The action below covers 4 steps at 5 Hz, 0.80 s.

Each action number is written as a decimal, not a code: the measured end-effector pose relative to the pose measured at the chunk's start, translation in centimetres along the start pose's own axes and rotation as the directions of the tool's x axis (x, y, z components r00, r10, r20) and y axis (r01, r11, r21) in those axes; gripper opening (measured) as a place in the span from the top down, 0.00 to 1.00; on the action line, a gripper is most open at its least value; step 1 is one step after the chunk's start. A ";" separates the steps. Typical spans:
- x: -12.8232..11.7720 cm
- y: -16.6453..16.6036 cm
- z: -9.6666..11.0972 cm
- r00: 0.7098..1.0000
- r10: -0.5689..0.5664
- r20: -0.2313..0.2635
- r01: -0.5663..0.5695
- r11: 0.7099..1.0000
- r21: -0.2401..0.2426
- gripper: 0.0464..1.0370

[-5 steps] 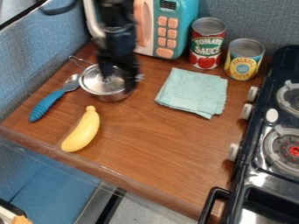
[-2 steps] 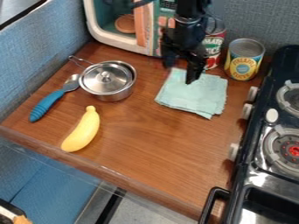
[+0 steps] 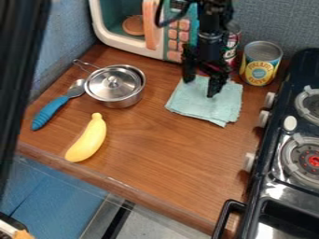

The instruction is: Déplacer le tissu bleu vers le coin du table

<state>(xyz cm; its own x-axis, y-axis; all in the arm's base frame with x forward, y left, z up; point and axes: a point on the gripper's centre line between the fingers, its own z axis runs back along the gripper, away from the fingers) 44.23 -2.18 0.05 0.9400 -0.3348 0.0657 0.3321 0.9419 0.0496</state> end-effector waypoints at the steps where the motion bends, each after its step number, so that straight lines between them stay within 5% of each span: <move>1: 0.2 -0.3 -0.8 1.000 0.020 -0.004 -0.020 0.999 -0.027 0.04; 3: -2.9 -1.1 -1.3 0.998 -0.020 -0.055 0.018 0.999 -0.037 0.04; 4: -6.7 -2.1 -1.0 0.994 -0.062 -0.086 0.060 0.998 -0.025 0.04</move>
<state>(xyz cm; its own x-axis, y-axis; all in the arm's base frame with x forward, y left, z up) 37.35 -1.92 -1.48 0.9209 -0.3890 -0.0240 0.3895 0.9206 0.0283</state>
